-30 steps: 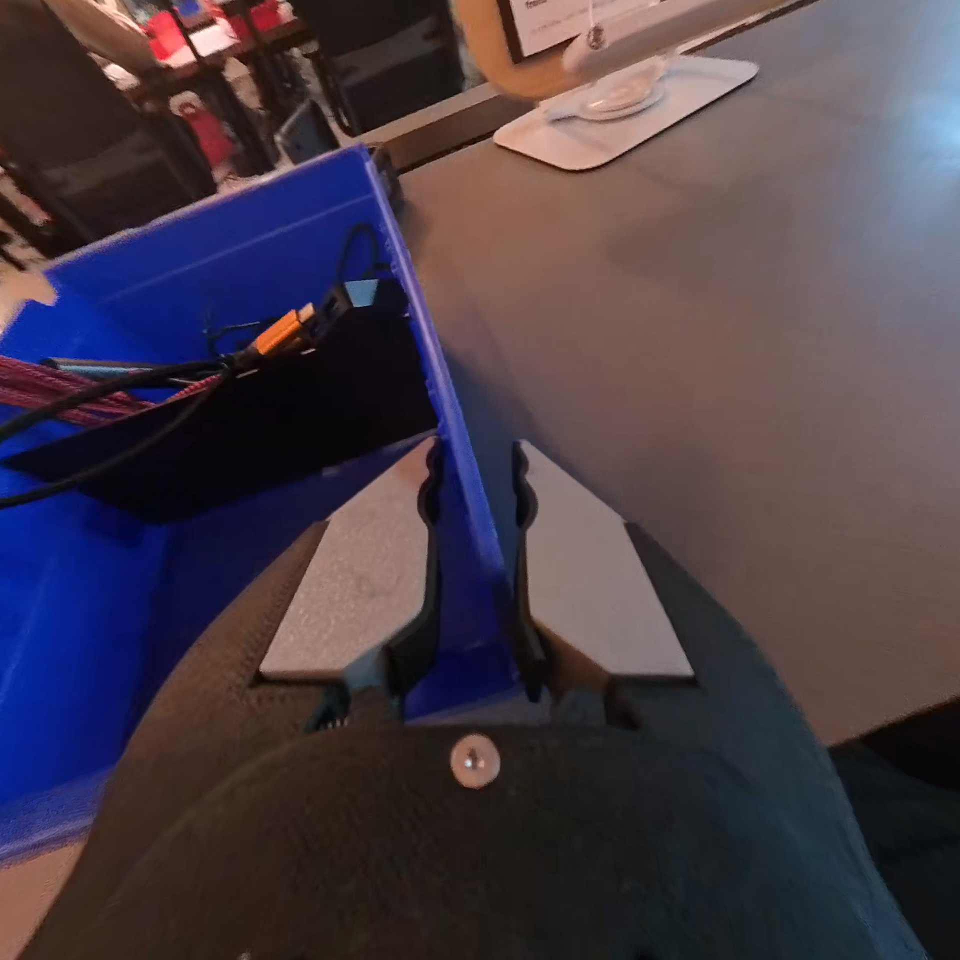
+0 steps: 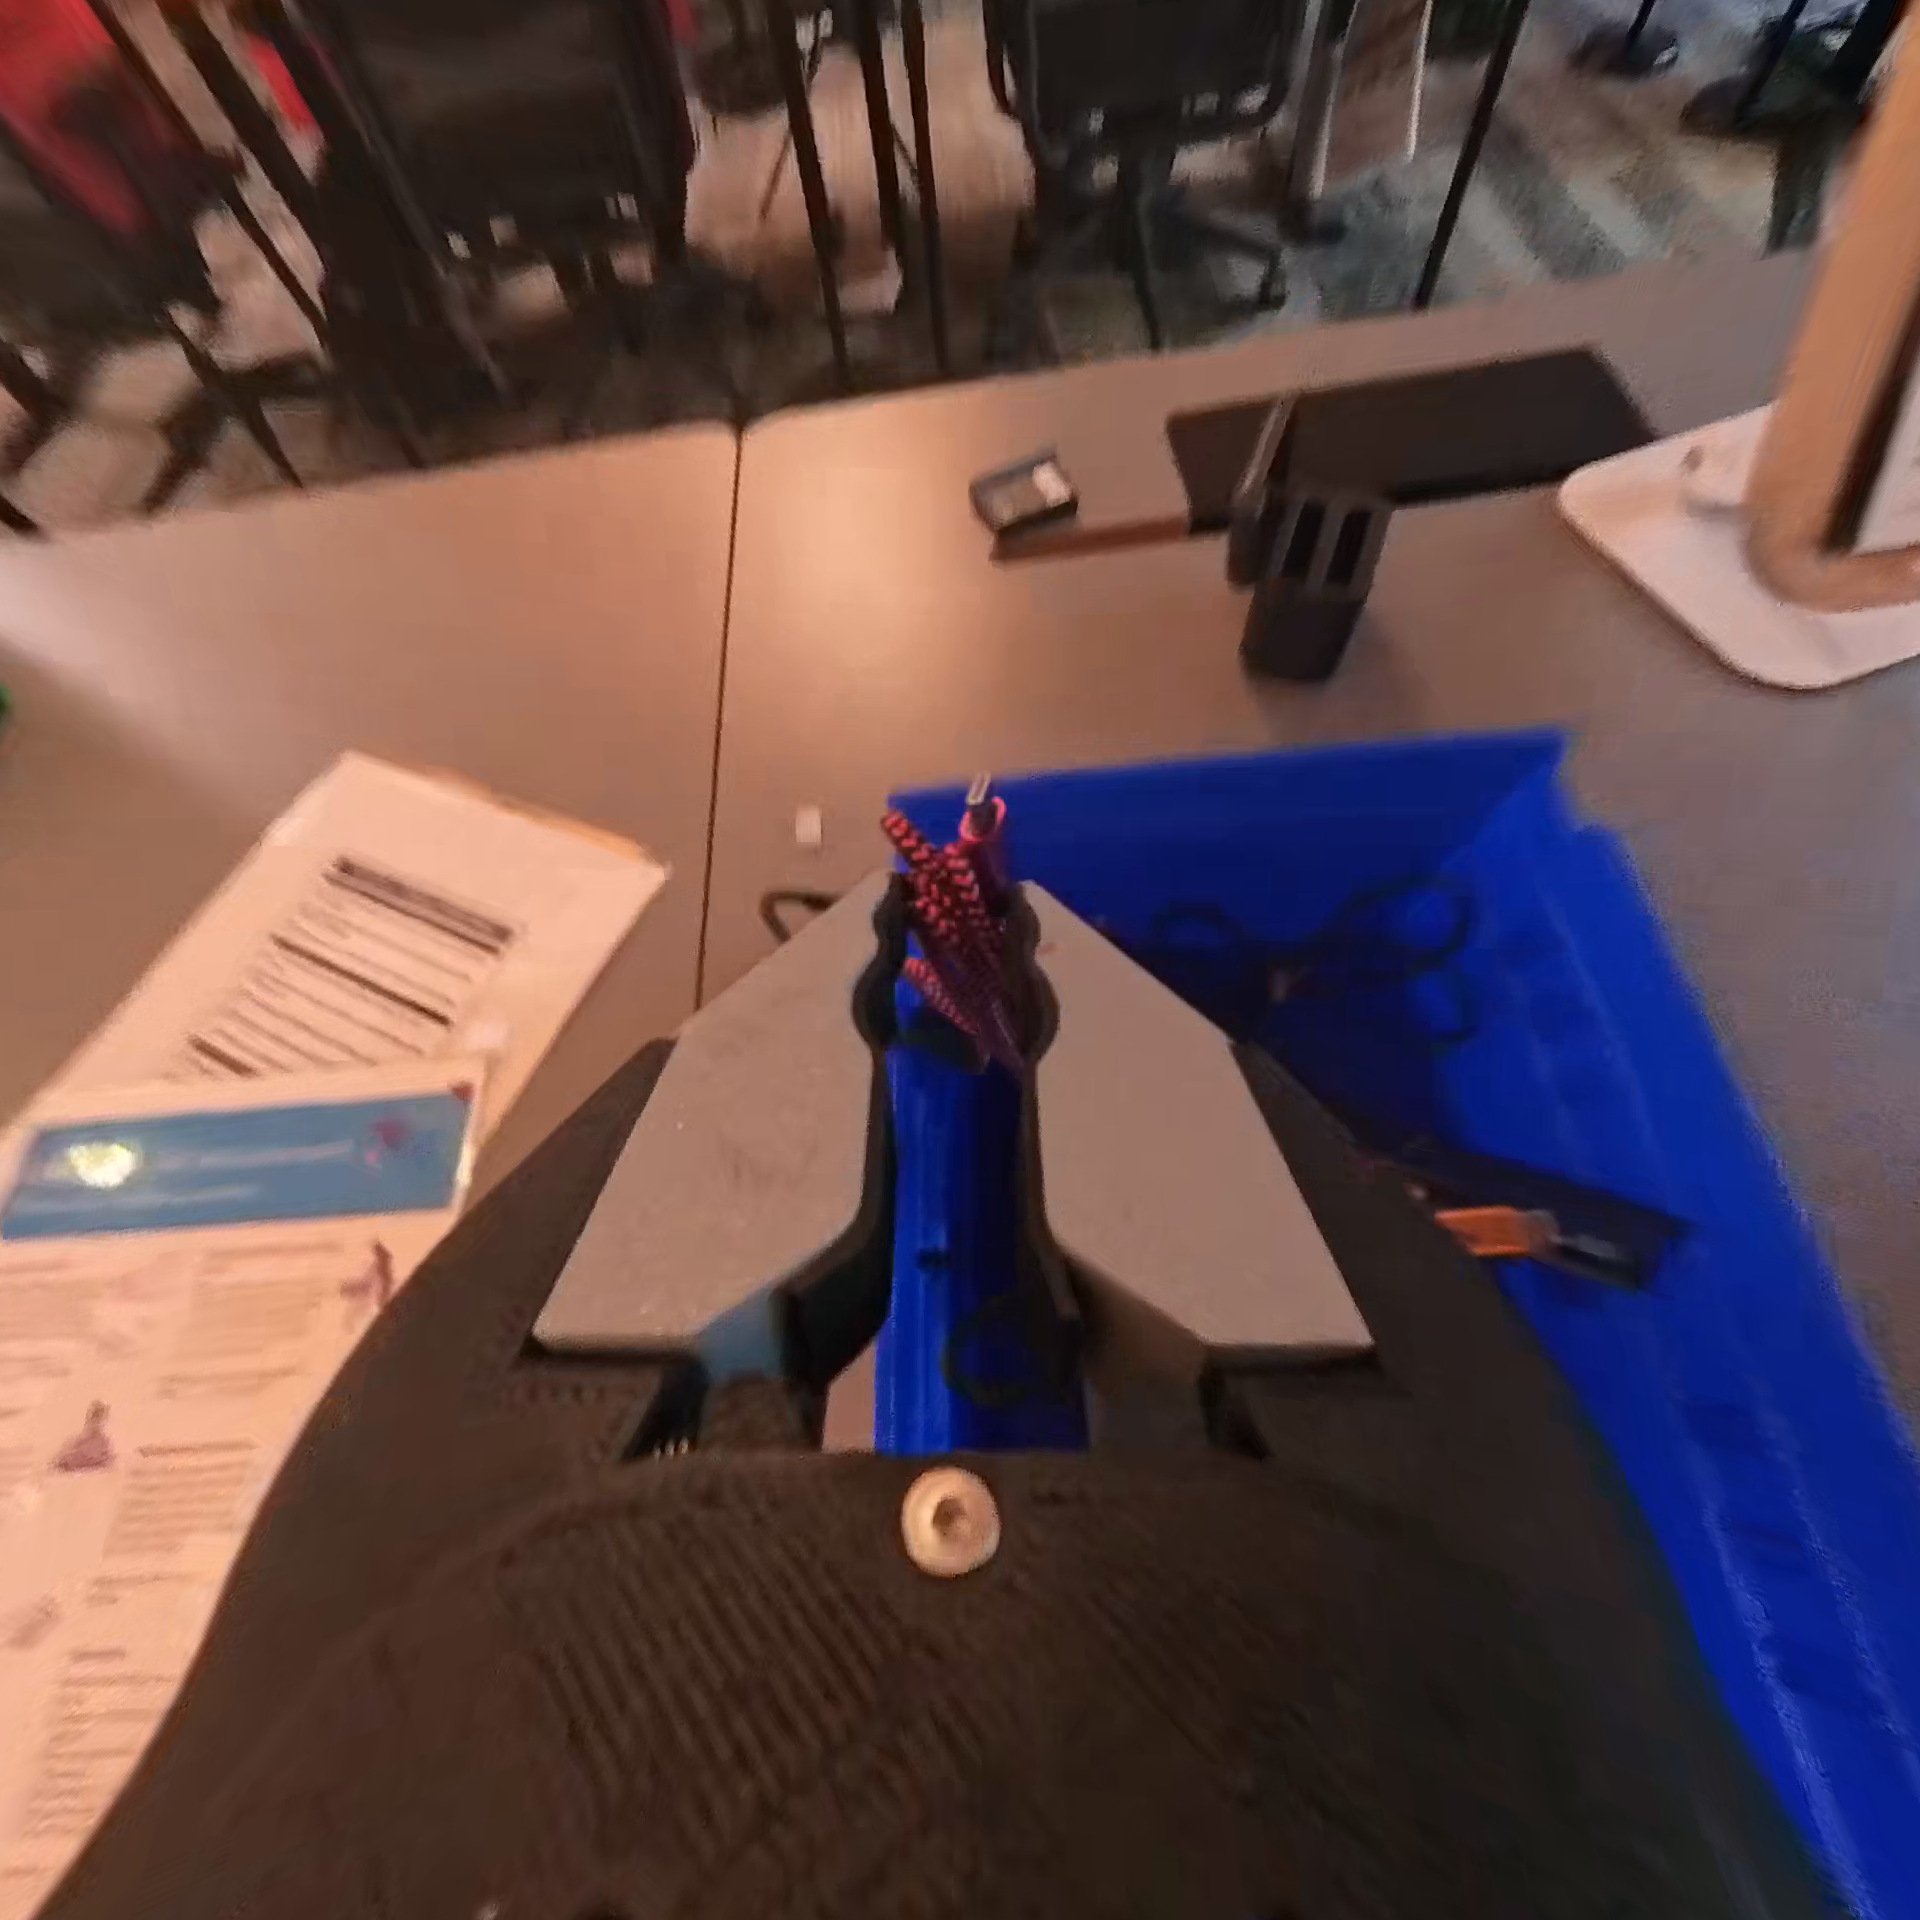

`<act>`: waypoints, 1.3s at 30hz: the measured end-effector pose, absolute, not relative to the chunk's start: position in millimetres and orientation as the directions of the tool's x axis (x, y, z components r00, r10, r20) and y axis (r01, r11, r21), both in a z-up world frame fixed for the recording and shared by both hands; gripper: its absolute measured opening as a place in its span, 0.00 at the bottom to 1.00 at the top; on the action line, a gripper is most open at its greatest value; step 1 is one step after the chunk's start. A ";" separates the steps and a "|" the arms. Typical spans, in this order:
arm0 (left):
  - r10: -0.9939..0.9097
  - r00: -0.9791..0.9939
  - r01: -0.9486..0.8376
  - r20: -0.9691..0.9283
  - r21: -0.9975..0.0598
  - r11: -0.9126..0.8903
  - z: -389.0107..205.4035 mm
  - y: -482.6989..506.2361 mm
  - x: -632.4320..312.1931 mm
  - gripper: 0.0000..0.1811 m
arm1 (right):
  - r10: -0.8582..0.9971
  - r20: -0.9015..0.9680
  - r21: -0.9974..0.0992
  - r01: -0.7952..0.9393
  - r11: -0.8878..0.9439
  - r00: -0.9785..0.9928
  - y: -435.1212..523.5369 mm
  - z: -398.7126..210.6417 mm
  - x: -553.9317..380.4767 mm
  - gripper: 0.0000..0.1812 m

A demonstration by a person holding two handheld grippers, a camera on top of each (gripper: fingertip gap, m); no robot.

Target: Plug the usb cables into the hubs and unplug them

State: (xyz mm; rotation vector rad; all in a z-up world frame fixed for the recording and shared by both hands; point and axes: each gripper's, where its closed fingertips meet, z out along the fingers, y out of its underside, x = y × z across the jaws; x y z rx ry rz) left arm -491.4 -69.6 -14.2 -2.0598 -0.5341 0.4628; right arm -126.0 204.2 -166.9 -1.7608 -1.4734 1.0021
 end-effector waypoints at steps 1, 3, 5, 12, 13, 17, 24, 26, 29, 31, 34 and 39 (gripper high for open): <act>0.529 0.837 0.155 -0.140 -0.866 -0.475 1.0 -65.3 -487.4 0.08 | 0.982 -0.167 -0.841 0.507 -0.187 0.086 203.3 -166.7 -126.1 0.18; 0.511 0.836 0.085 -0.200 -0.873 -0.480 30.6 -56.0 -480.1 0.08 | 0.983 -0.163 -0.837 0.516 -0.185 0.087 202.6 -168.1 -126.4 0.18; 0.489 0.839 0.009 -0.238 -0.892 -0.451 65.2 -44.2 -470.7 0.07 | 0.985 -0.145 -0.839 0.516 -0.172 0.091 202.7 -168.0 -125.8 0.18; 0.424 0.816 -0.260 -0.394 -0.904 -0.340 169.9 -8.7 -411.7 0.07 | 0.990 -0.101 -0.844 0.518 -0.139 0.100 203.5 -167.4 -120.5 0.18; 0.403 0.826 -0.282 -0.394 -0.908 -0.311 180.7 -2.7 -398.6 0.07 | 0.991 -0.102 -0.847 0.515 -0.135 0.092 202.5 -166.6 -121.0 0.18; 0.310 0.854 -0.363 -0.418 -0.905 -0.222 207.7 22.5 -343.3 0.07 | 0.993 -0.104 -0.857 0.502 -0.118 0.056 196.7 -163.4 -123.2 0.21; 0.237 0.842 -0.468 -0.485 -0.875 -0.125 216.0 64.8 -275.3 0.08 | 0.992 -0.125 -0.877 0.468 -0.108 -0.005 186.9 -155.2 -126.5 0.31; 0.140 0.885 -0.438 -0.445 -0.896 -0.079 212.2 76.4 -246.1 0.08 | 0.990 -0.134 -0.893 0.438 -0.107 -0.033 182.8 -147.8 -127.4 0.33; -0.002 0.894 -0.447 -0.447 -0.894 -0.043 196.2 93.0 -196.7 0.08 | 0.990 -0.129 -0.918 0.385 -0.099 -0.053 181.5 -134.8 -127.1 0.33; -0.074 0.883 -0.467 -0.464 -0.884 -0.032 176.7 104.7 -167.8 0.08 | 0.990 -0.128 -0.931 0.352 -0.098 -0.062 182.3 -126.4 -125.4 0.33; -0.099 0.850 -0.519 -0.518 -0.855 0.015 138.6 121.9 -135.0 0.08 | 0.986 -0.150 -0.942 0.314 -0.122 -0.067 185.2 -117.2 -121.6 0.33; -0.131 0.868 -0.487 -0.479 -0.872 -0.038 59.6 153.7 -111.1 0.08 | 0.984 -0.178 -0.953 0.253 -0.167 -0.020 201.9 -108.1 -114.7 0.33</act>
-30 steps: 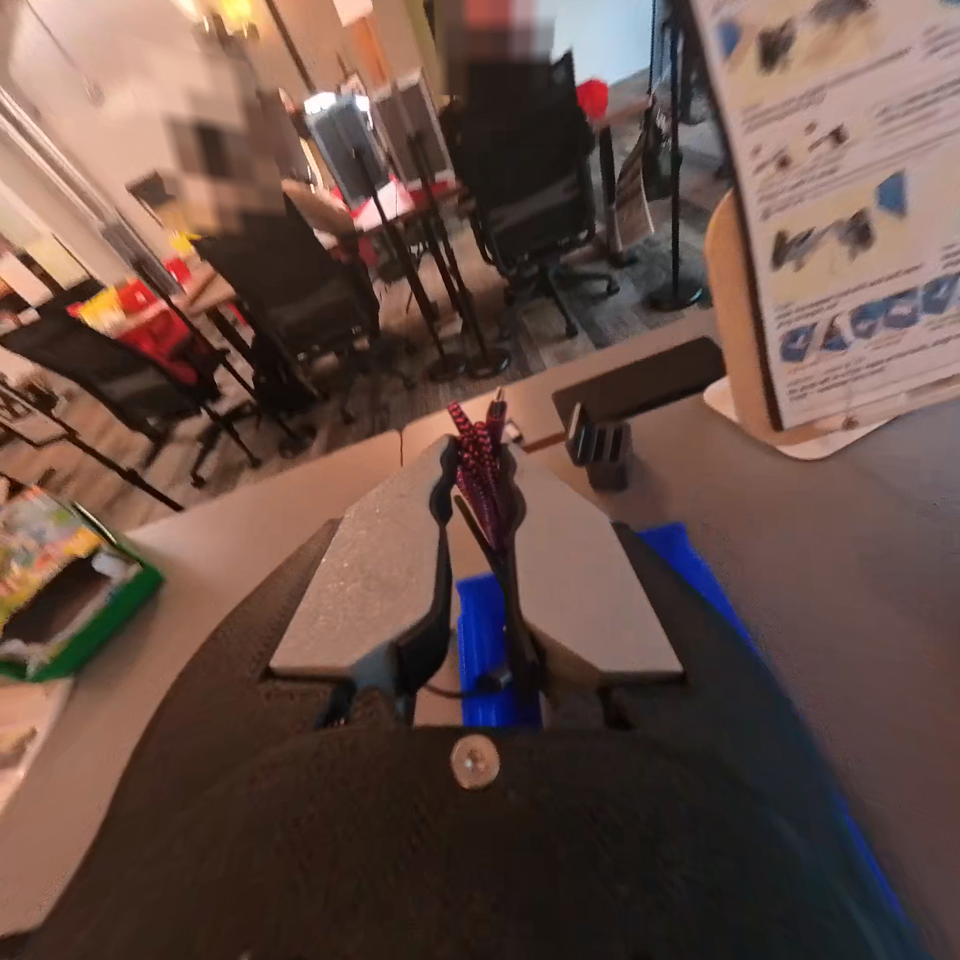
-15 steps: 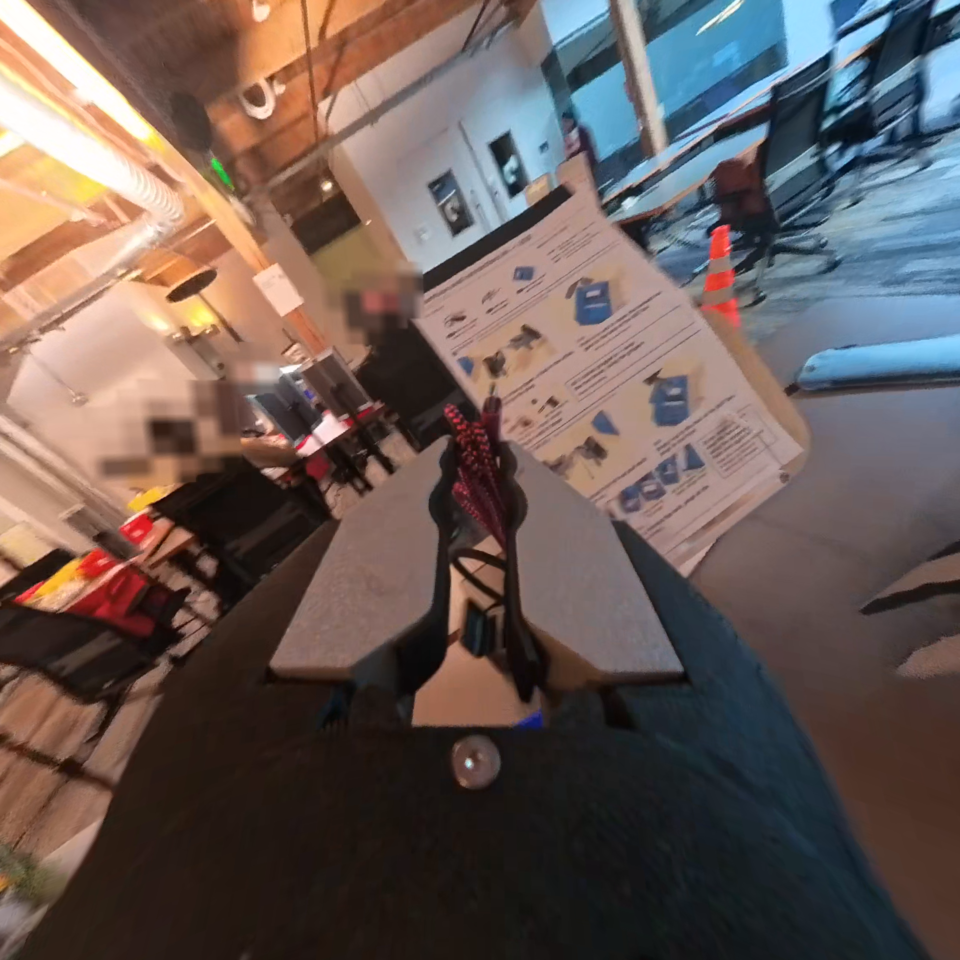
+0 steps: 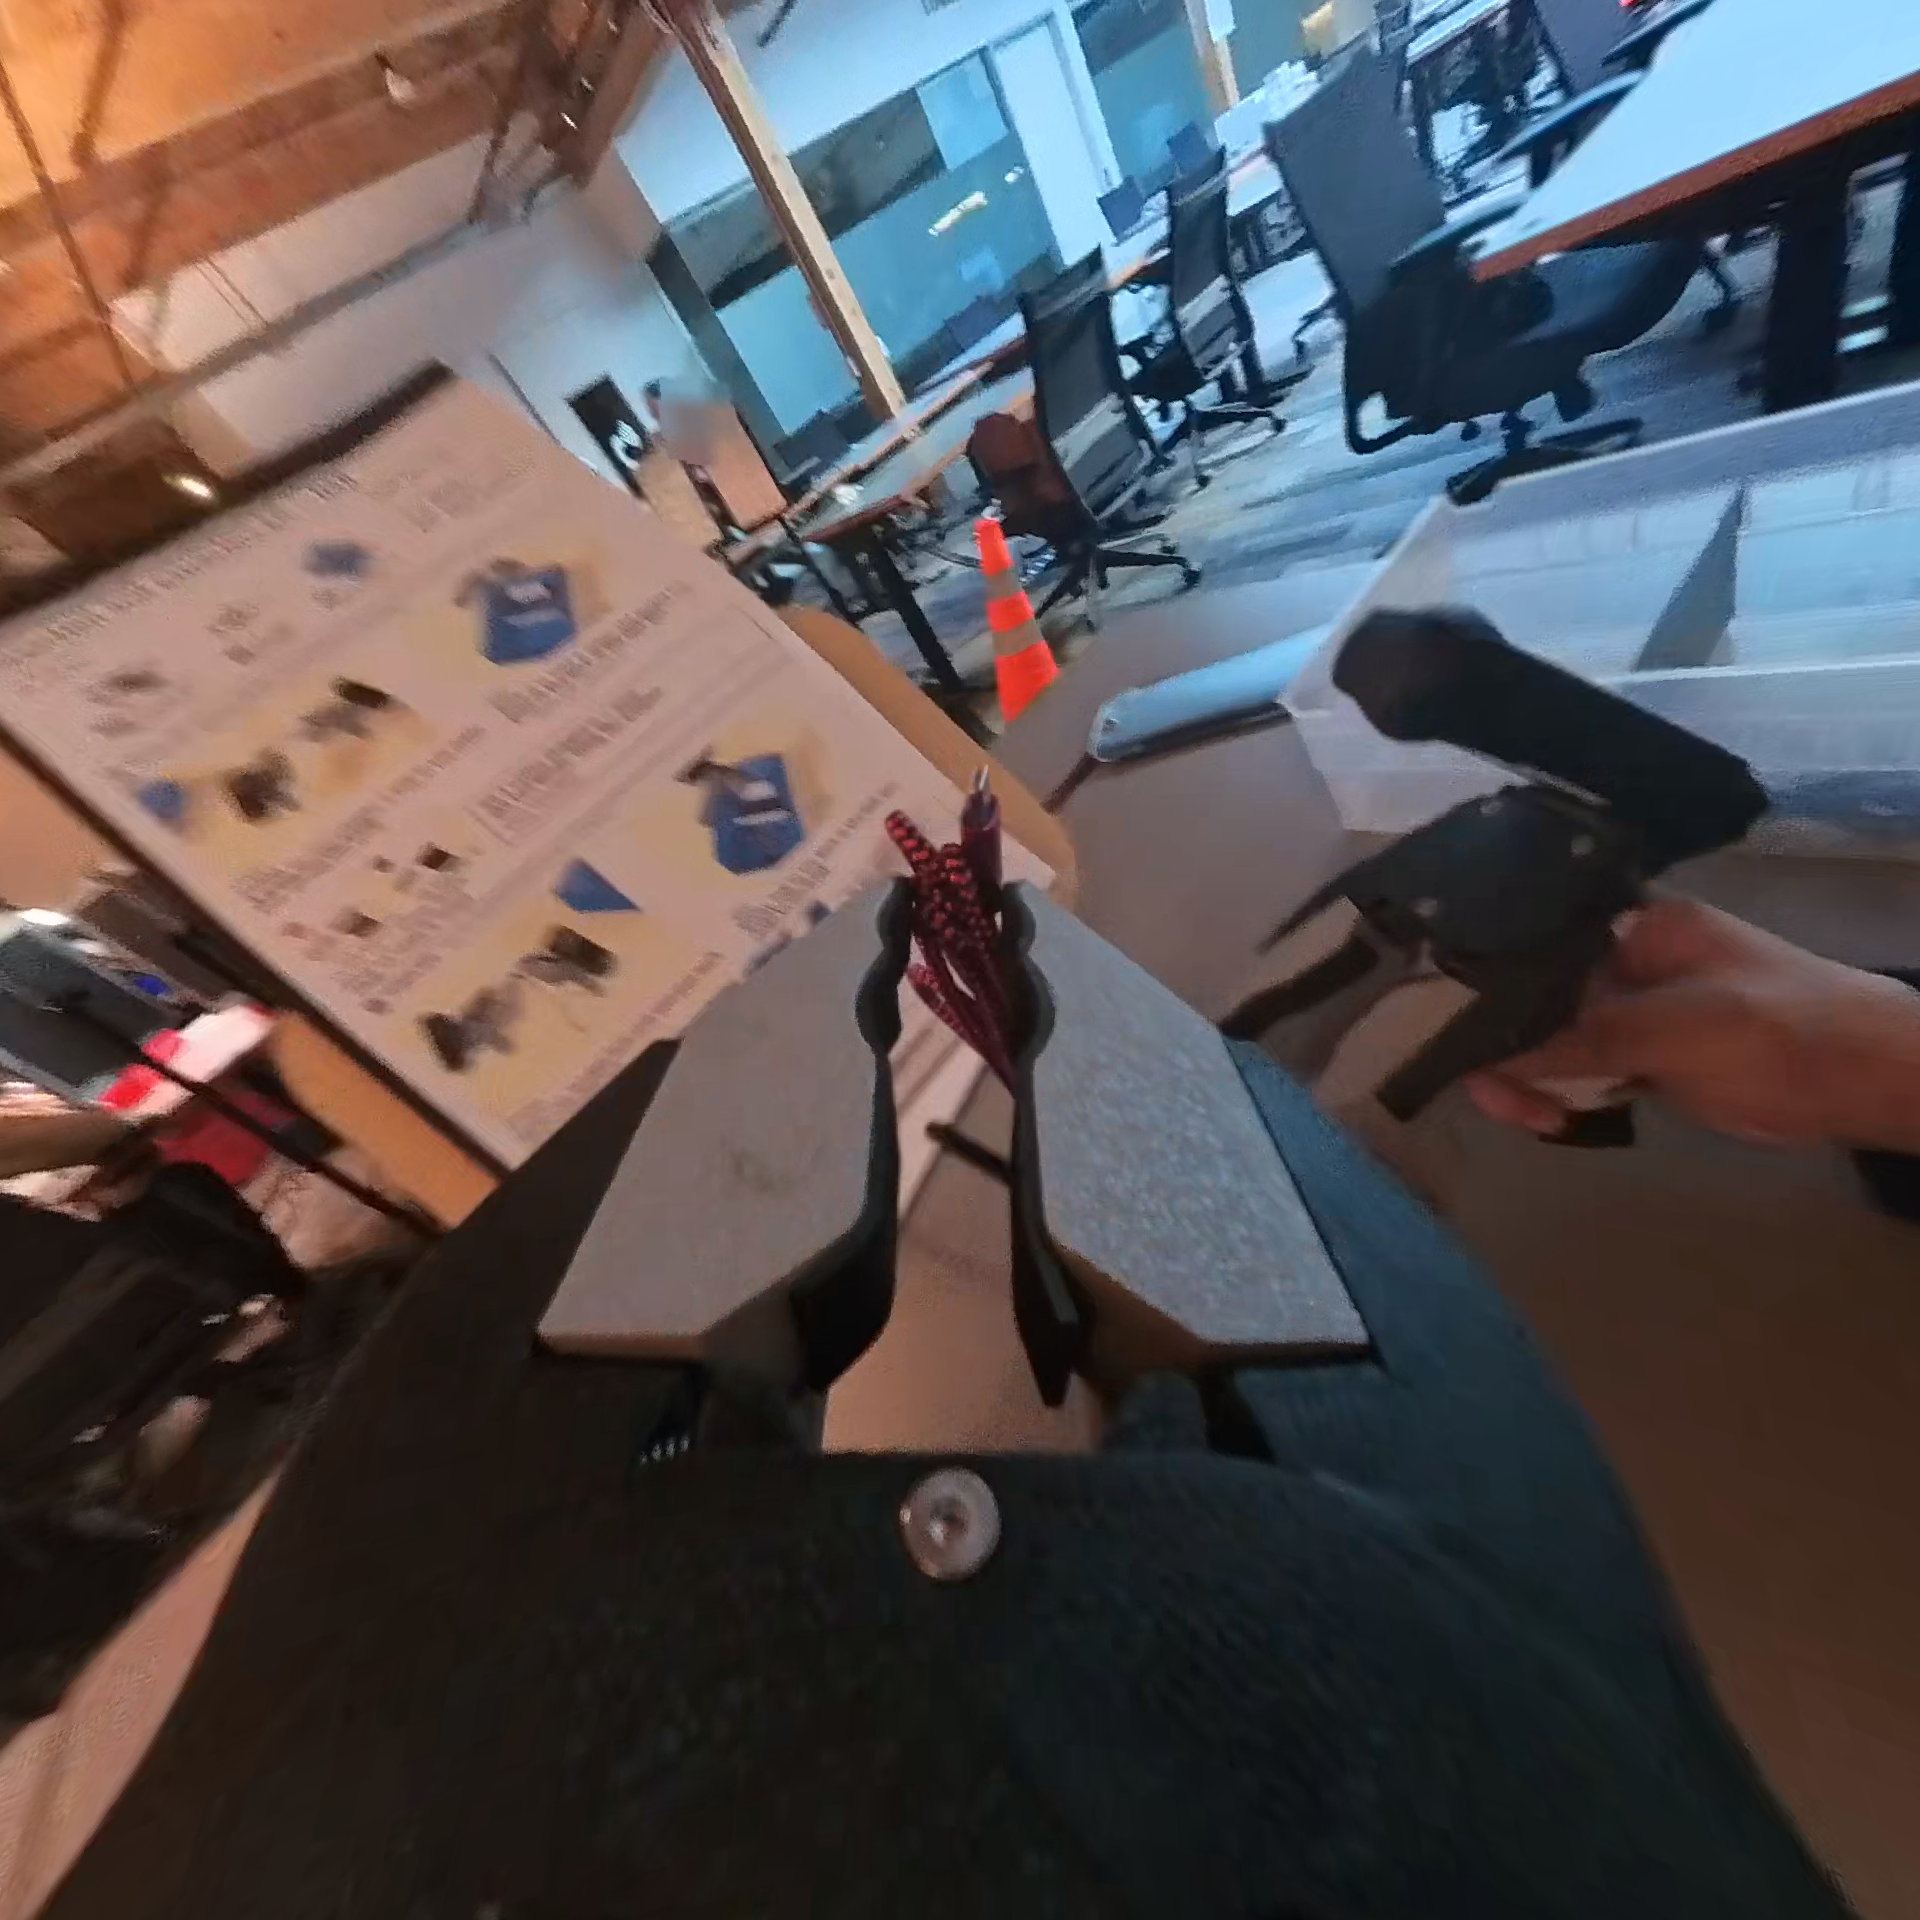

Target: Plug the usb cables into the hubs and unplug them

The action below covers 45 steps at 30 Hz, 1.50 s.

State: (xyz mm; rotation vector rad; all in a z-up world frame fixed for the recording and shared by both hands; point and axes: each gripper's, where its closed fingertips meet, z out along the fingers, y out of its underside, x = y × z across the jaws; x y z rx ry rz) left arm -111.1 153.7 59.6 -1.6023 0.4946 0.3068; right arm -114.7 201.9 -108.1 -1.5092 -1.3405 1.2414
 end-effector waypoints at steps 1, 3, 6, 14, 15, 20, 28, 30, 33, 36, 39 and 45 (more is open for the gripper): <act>-0.171 0.878 -0.459 -0.446 -0.887 -0.043 44.9 158.2 -106.4 0.08 | 0.983 -0.182 -0.955 0.241 -0.174 -0.011 205.1 -106.6 -113.5 0.33; -0.307 0.871 -0.407 -0.383 -0.914 -0.014 17.7 162.7 -89.4 0.08 | 0.984 -0.180 -0.956 0.235 -0.177 0.006 210.0 -106.5 -111.7 0.34; -0.360 0.861 -0.353 -0.359 -0.932 0.084 -1.6 165.1 -86.7 0.08 | 0.987 -0.161 -0.954 0.253 -0.160 0.014 211.5 -111.2 -113.4 0.33; -0.310 0.915 -0.238 -0.257 -0.966 0.098 -15.5 162.7 -126.6 0.08 | 0.999 -0.042 -0.957 0.286 -0.045 0.018 212.7 -127.5 -134.8 0.26; -0.292 0.923 -0.242 -0.252 -0.968 0.070 -20.6 164.5 -133.0 0.08 | 0.999 -0.031 -0.951 0.308 -0.034 0.015 214.3 -131.2 -138.2 0.26; -0.274 0.930 -0.259 -0.246 -0.966 -0.014 -40.2 170.9 -141.3 0.08 | 0.995 0.042 -0.950 0.310 0.012 0.090 241.2 -129.3 -150.6 0.24; -0.237 0.943 -0.250 -0.234 -0.967 -0.041 -46.3 175.1 -153.3 0.08 | 0.994 -0.094 -0.964 0.244 -0.105 0.053 241.4 -116.7 -143.2 0.28; -0.223 0.952 -0.227 -0.211 -0.973 -0.048 -46.3 175.3 -159.6 0.08 | 0.995 -0.103 -0.963 0.251 -0.101 0.008 230.2 -115.2 -141.8 0.30; -0.208 0.960 -0.201 -0.185 -0.978 -0.055 -46.4 175.7 -166.1 0.08 | 0.998 -0.061 -0.959 0.278 -0.050 -0.030 215.0 -116.8 -143.1 0.30; -0.201 0.961 -0.207 -0.193 -0.977 -0.051 -46.4 175.9 -167.8 0.08 | 0.999 0.006 -0.950 0.311 0.022 -0.053 204.0 -121.6 -147.8 0.29; -0.200 0.959 -0.212 -0.201 -0.977 -0.036 -46.4 177.0 -167.4 0.08 | 0.998 0.047 -0.931 0.361 0.058 -0.039 202.1 -131.8 -150.5 0.28; -0.194 0.965 -0.187 -0.176 -0.982 -0.039 -46.8 177.5 -172.3 0.08 | 0.999 0.038 -0.928 0.368 0.049 -0.038 201.3 -132.7 -149.9 0.28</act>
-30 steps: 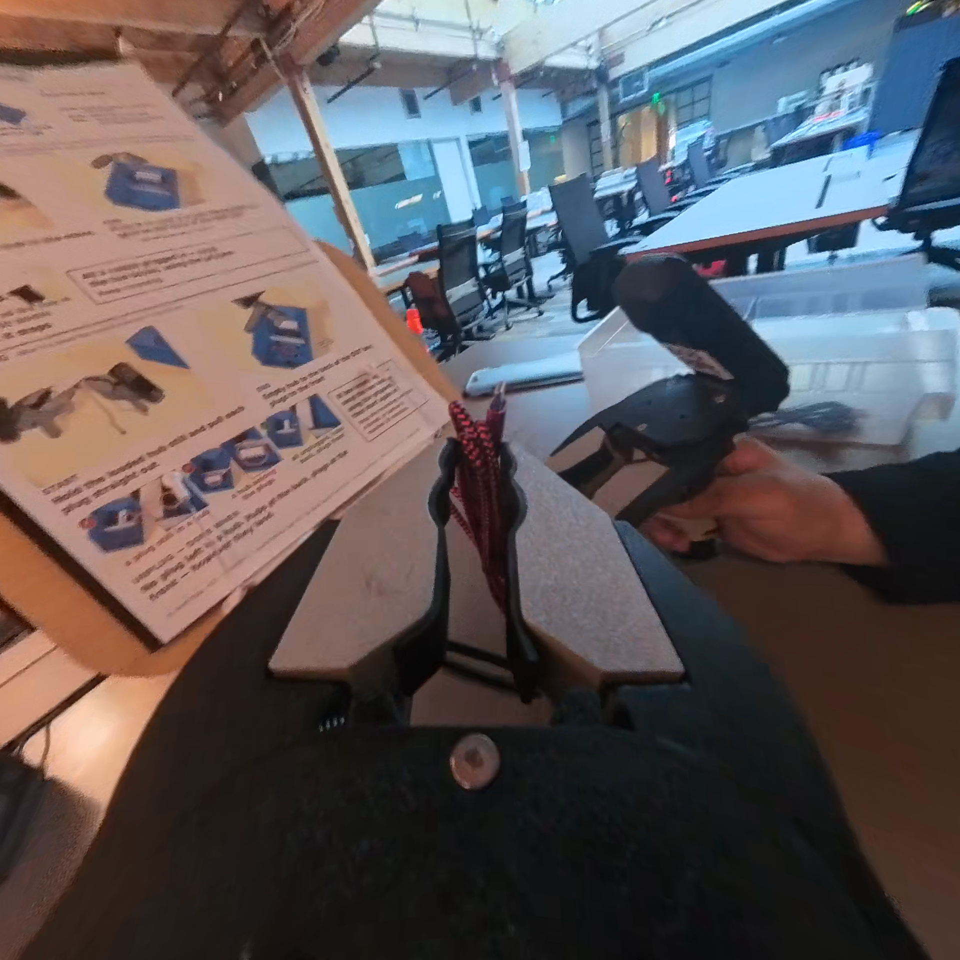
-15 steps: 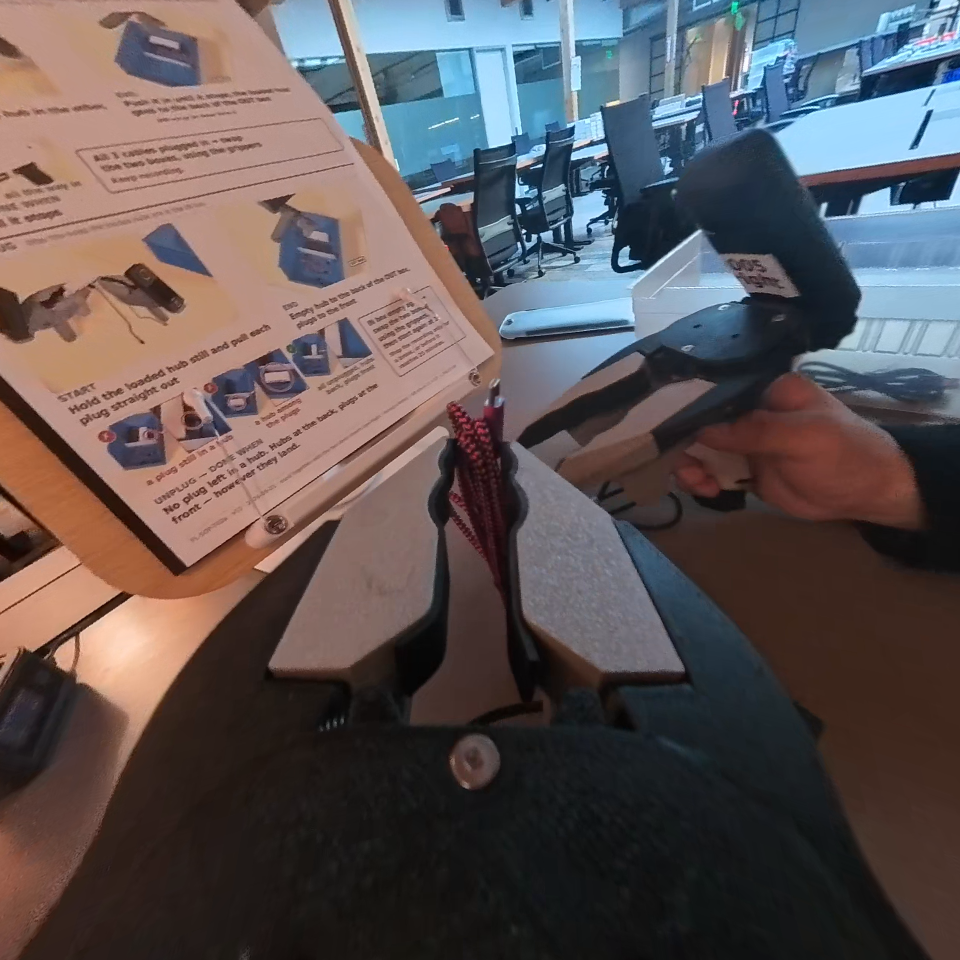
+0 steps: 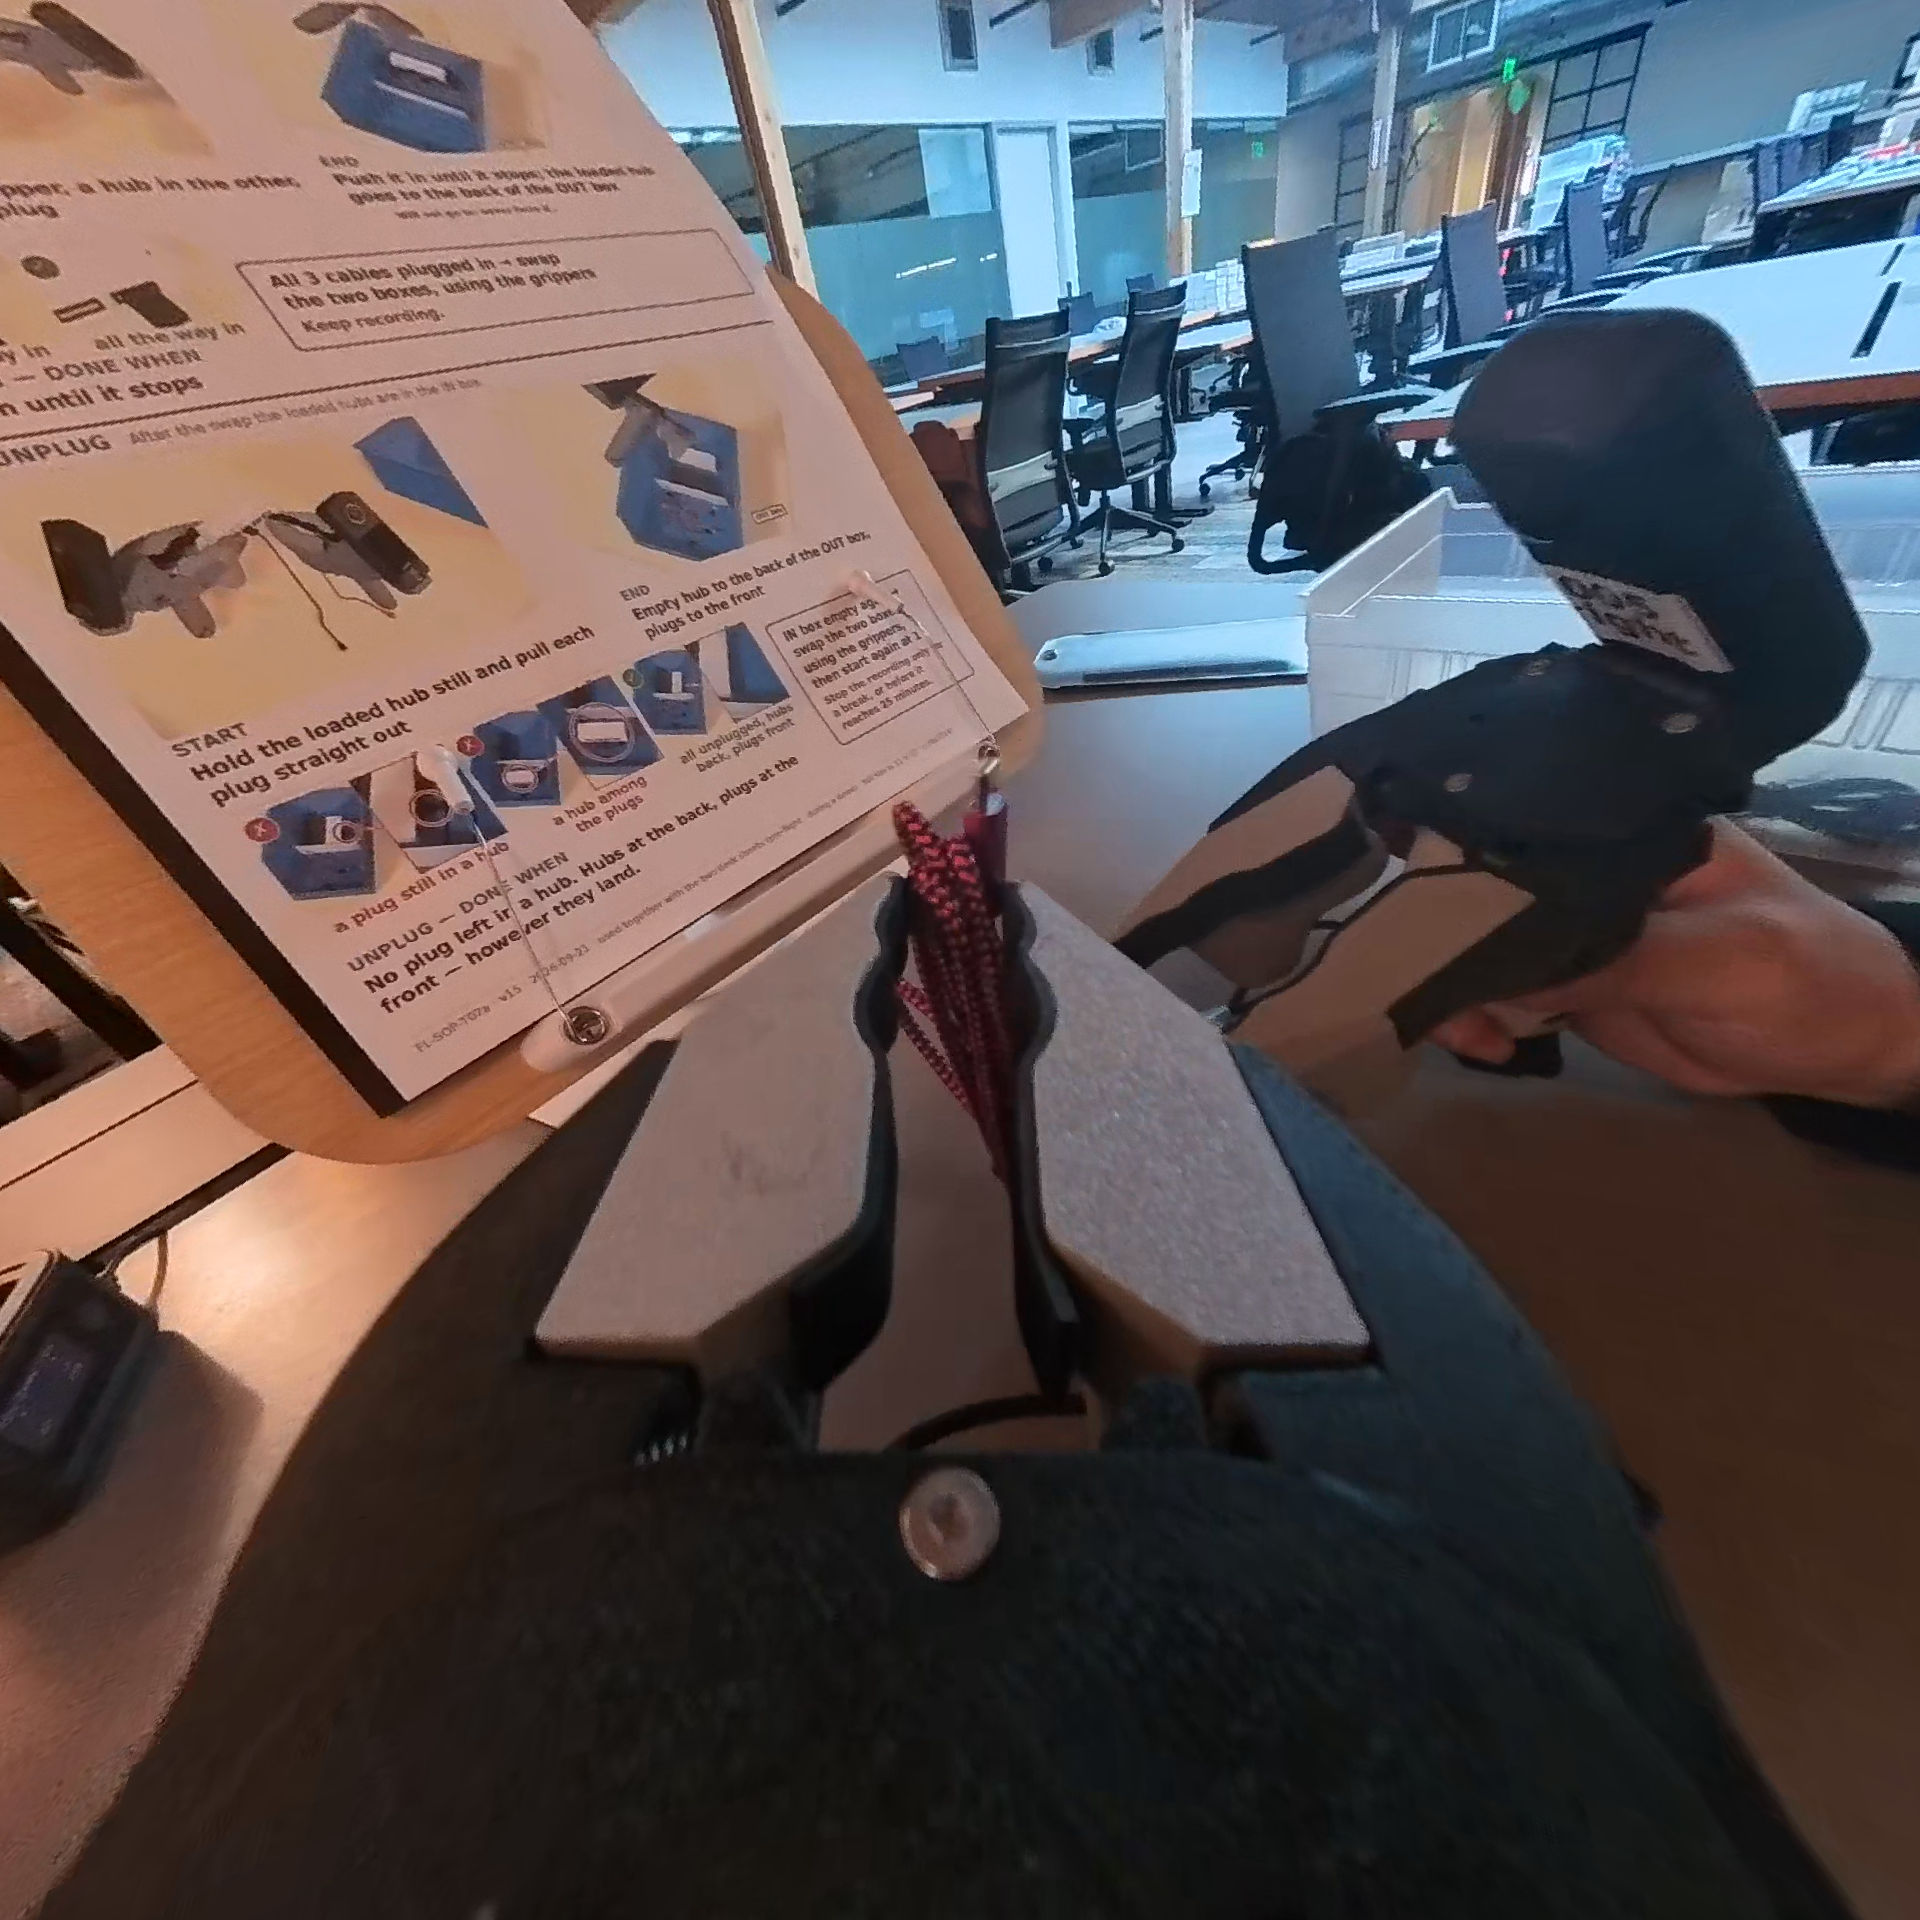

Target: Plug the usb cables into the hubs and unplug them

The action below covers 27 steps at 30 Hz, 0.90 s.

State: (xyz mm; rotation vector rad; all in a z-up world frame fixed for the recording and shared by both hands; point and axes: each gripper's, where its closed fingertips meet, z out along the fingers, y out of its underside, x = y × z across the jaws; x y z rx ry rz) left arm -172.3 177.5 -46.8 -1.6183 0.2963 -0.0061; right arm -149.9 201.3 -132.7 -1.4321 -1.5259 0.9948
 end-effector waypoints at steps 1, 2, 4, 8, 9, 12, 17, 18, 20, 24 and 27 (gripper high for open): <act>-0.198 0.965 -0.185 -0.174 -0.982 -0.039 -46.7 177.4 -171.3 0.08 | 0.999 0.033 -0.928 0.370 0.045 -0.038 201.5 -133.1 -149.6 0.28; -0.204 0.963 -0.189 -0.177 -0.981 -0.038 -46.6 177.1 -170.0 0.08 | 0.999 0.026 -0.927 0.373 0.040 -0.040 201.4 -134.0 -149.5 0.29; -0.215 0.958 -0.199 -0.187 -0.980 -0.033 -46.0 176.6 -167.0 0.08 | 0.999 0.013 -0.926 0.376 0.031 -0.052 199.7 -135.3 -149.4 0.29; -0.229 0.954 -0.202 -0.194 -0.979 -0.011 -42.2 174.9 -164.0 0.08 | 0.997 -0.005 -0.923 0.383 0.025 -0.078 194.4 -137.2 -149.3 0.30; -0.236 0.953 -0.198 -0.192 -0.980 -0.004 -41.1 174.3 -163.3 0.08 | 0.997 -0.004 -0.922 0.386 0.028 -0.082 193.4 -137.6 -149.2 0.30; -0.244 0.954 -0.180 -0.175 -0.984 0.003 -39.9 173.8 -164.2 0.08 | 0.995 0.001 -0.920 0.391 0.040 -0.101 188.7 -138.5 -149.1 0.30; -0.246 0.956 -0.164 -0.158 -0.986 -0.006 -41.9 174.7 -166.8 0.08 | 0.991 0.026 -0.912 0.403 0.076 -0.129 181.1 -140.4 -149.4 0.30; -0.251 0.955 -0.161 -0.156 -0.987 -0.003 -41.3 174.5 -166.1 0.08 | 0.990 0.030 -0.911 0.403 0.084 -0.139 179.1 -140.3 -149.4 0.30; -0.263 0.952 -0.157 -0.155 -0.988 0.012 -38.8 173.3 -164.3 0.08 | 0.985 0.032 -0.911 0.400 0.098 -0.168 173.8 -139.2 -149.0 0.30; -0.309 0.939 -0.137 -0.148 -0.989 0.057 -30.6 168.4 -156.8 0.08 | 0.958 0.007 -0.912 0.392 0.124 -0.285 153.5 -137.2 -144.8 0.28; -0.348 0.931 -0.090 -0.110 -0.993 0.072 -26.3 165.4 -154.6 0.08 | 0.936 -0.009 -0.913 0.384 0.135 -0.351 139.8 -137.6 -143.2 0.29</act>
